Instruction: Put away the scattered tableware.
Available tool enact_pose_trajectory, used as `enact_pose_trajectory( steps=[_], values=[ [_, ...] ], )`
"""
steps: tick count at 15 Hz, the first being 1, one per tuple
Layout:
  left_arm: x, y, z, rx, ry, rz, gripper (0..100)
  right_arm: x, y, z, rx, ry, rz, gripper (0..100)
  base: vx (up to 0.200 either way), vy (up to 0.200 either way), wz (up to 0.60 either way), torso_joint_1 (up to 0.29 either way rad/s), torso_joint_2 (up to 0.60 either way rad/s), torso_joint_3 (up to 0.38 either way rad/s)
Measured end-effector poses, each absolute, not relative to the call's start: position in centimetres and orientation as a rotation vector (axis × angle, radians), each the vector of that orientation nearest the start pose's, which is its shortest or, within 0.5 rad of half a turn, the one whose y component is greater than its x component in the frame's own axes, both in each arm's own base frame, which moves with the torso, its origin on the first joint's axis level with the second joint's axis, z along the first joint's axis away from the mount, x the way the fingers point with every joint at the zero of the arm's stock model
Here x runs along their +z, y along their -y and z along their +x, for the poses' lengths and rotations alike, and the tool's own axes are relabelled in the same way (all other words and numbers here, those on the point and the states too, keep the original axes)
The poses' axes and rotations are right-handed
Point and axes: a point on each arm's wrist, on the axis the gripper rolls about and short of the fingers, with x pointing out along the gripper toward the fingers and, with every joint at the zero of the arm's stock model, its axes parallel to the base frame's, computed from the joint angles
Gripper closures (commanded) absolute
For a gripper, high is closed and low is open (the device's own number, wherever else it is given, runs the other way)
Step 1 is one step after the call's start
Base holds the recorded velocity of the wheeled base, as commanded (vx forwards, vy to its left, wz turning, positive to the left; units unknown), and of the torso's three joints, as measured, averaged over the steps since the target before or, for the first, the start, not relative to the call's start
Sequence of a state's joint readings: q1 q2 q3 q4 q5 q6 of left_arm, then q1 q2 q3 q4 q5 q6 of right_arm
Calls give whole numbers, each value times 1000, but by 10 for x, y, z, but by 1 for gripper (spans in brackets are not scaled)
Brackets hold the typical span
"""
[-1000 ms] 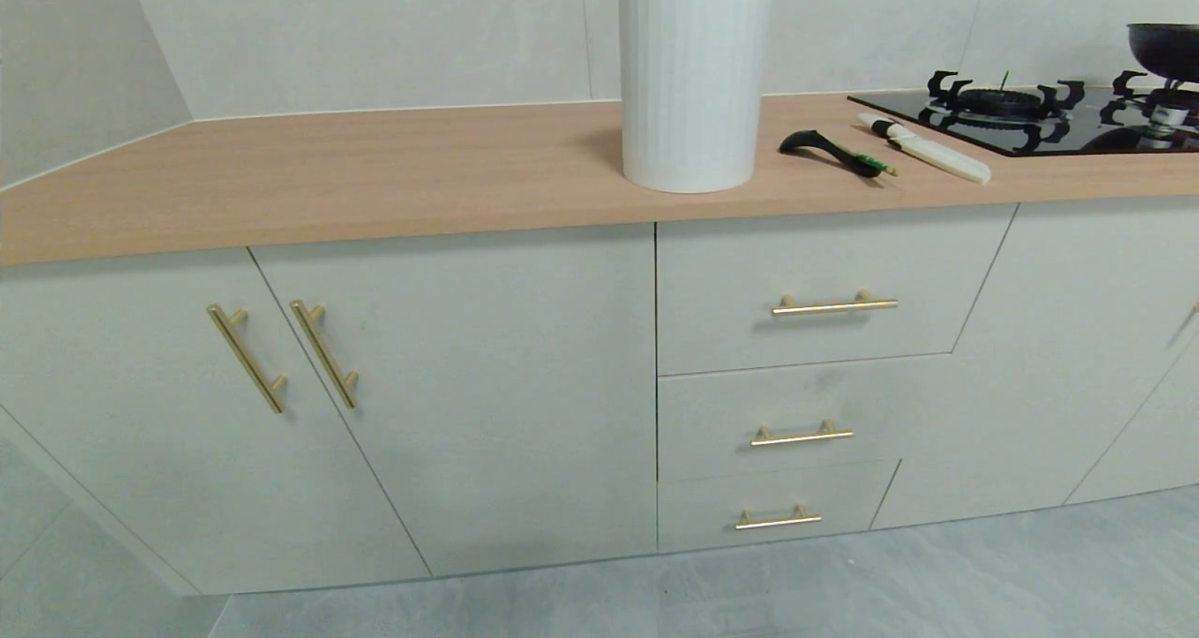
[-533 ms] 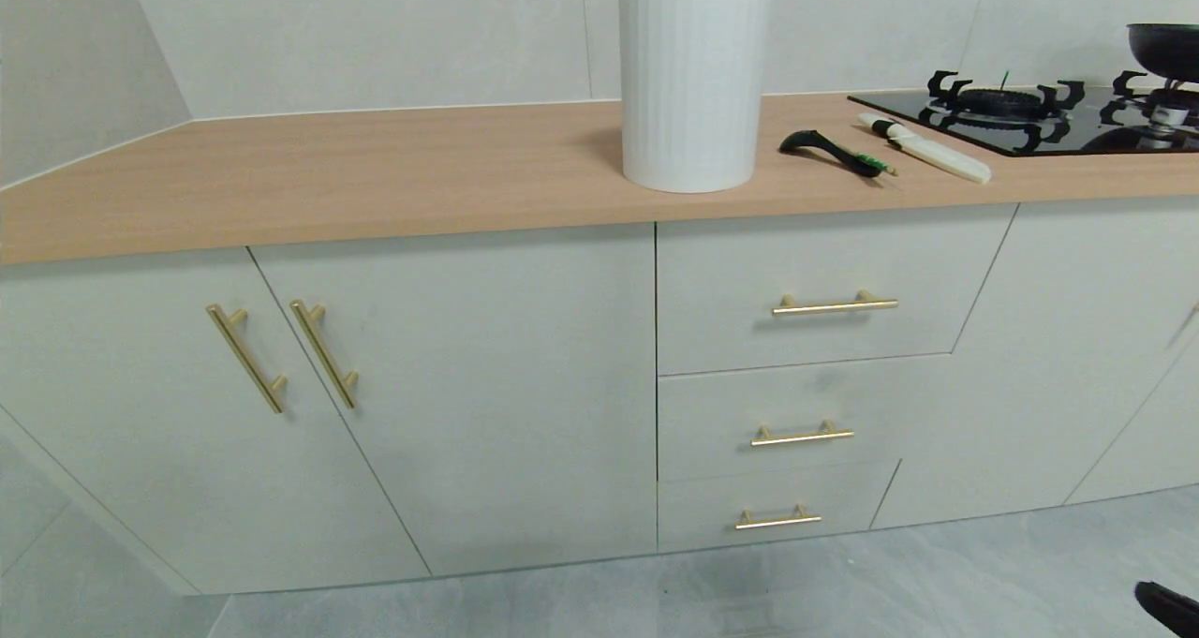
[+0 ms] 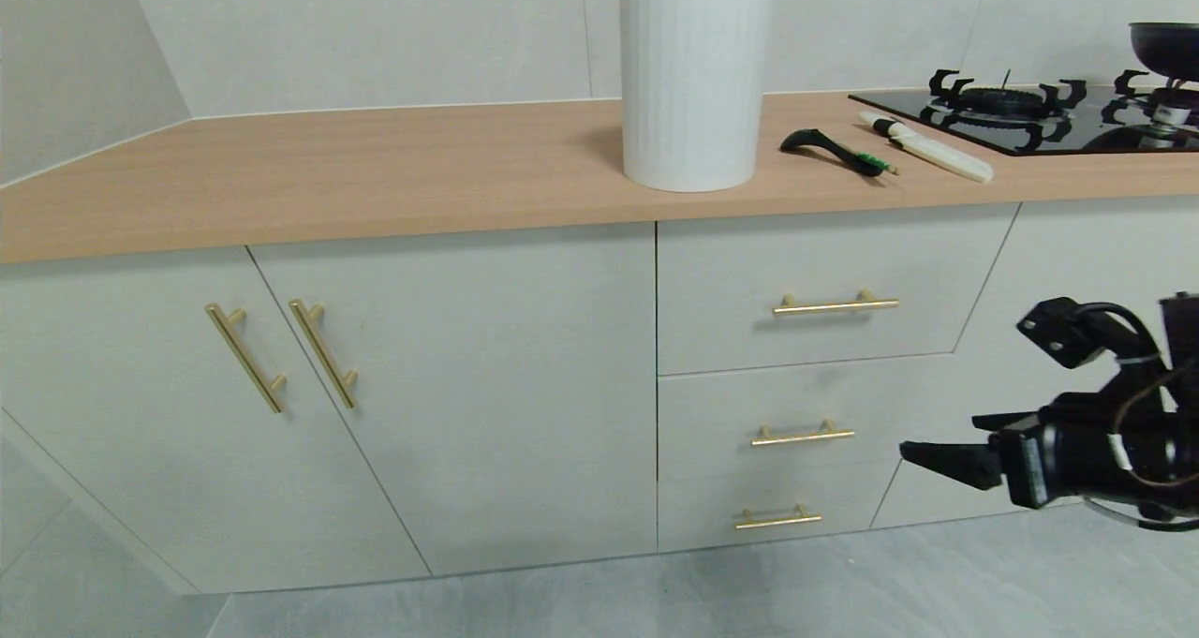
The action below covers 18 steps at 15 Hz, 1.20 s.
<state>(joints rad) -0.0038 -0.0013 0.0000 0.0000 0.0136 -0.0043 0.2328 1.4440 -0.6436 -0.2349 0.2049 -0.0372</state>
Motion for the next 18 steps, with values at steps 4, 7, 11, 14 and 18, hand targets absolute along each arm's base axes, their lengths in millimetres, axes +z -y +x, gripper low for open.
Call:
enact_pose_trajectory(
  steps=[4, 7, 11, 14, 18],
  values=[
    [75, 0, -23, 9, 1, -4, 0, 139, -75, 268, 439, -592, -60, 0, 0, 0, 0, 0, 0, 0],
    [75, 0, -23, 9, 1, -4, 0, 115, -81, 290, 402, -581, -72, 0, 0, 0, 0, 0, 0, 0],
    [75, 0, -23, 10, 1, -4, 0, 86, -85, 307, 373, -593, -76, 0, 0, 0, 0, 0, 0, 0],
    [75, 0, -23, 10, 1, -4, 0, 70, -87, 321, 310, -541, -87, 0, 0, 0, 0, 0, 0, 0],
    [75, 0, -23, 10, 1, -4, 0, 43, -92, 342, 247, -462, -54, 0, 0, 0, 0, 0, 0, 0]
  ],
)
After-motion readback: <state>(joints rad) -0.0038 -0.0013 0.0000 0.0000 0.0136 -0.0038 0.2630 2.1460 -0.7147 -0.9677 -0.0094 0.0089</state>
